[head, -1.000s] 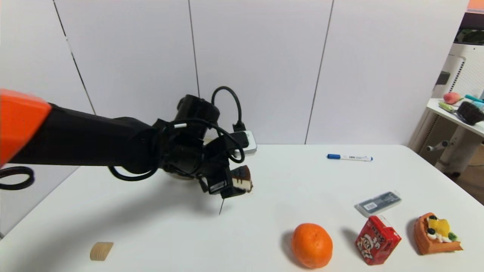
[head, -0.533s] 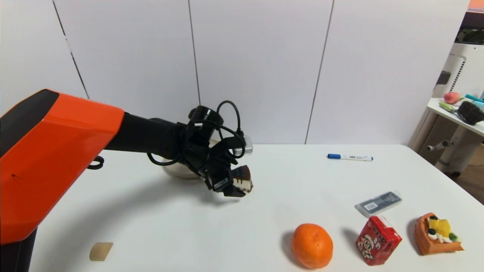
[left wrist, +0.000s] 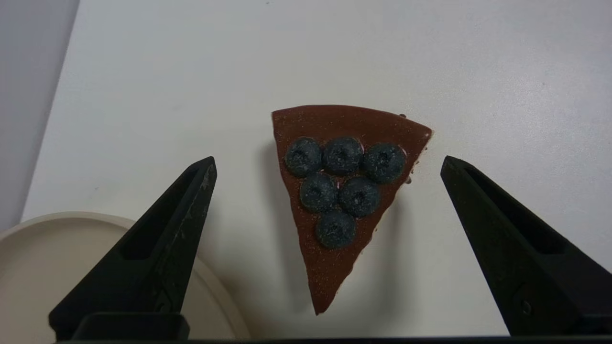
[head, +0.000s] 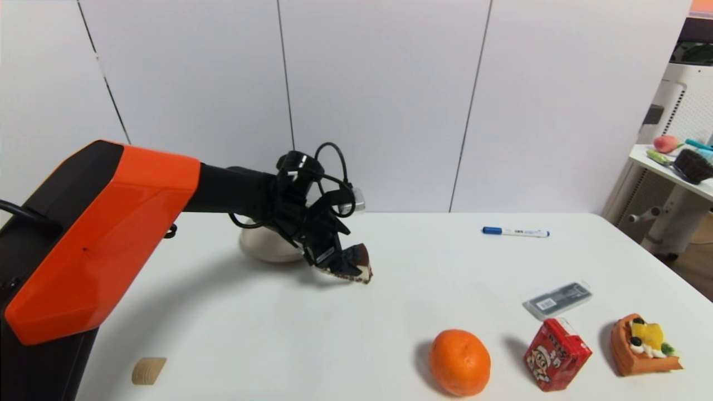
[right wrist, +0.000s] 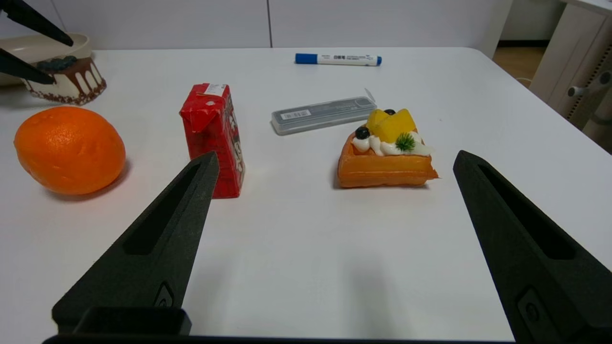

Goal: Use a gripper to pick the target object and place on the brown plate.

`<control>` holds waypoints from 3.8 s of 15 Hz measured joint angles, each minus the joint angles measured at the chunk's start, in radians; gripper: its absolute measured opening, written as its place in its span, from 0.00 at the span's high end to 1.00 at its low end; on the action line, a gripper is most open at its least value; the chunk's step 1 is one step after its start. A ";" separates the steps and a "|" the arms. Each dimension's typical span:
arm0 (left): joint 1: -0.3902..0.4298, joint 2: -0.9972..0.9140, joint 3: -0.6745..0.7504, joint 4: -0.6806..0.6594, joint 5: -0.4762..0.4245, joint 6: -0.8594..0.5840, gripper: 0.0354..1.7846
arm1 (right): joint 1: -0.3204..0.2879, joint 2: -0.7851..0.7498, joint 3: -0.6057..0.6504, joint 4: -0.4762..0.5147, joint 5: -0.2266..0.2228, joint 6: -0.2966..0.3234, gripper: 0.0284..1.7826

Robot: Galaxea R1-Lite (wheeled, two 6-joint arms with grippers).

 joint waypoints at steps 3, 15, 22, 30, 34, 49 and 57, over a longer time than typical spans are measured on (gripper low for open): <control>-0.001 0.024 -0.007 0.028 -0.036 -0.003 0.06 | 0.000 0.000 0.000 0.000 0.000 0.000 0.05; -0.004 0.086 -0.039 0.023 -0.034 0.004 0.43 | 0.000 0.000 0.000 0.000 0.000 0.000 0.05; -0.008 0.043 -0.044 0.027 -0.034 -0.010 0.64 | 0.000 0.000 0.000 0.000 0.000 0.000 0.05; 0.149 -0.077 -0.054 0.021 -0.033 -0.027 0.64 | 0.000 0.000 0.000 0.000 0.000 0.000 0.05; 0.251 -0.060 -0.054 -0.018 -0.033 -0.024 0.64 | 0.000 0.000 0.000 0.000 0.000 0.000 0.05; 0.287 -0.177 0.030 0.091 -0.025 -0.040 0.14 | 0.000 0.000 0.000 0.000 0.000 0.000 0.05; 0.296 -0.888 0.667 0.052 0.176 -0.244 0.08 | 0.000 0.000 0.000 0.000 0.000 0.000 0.05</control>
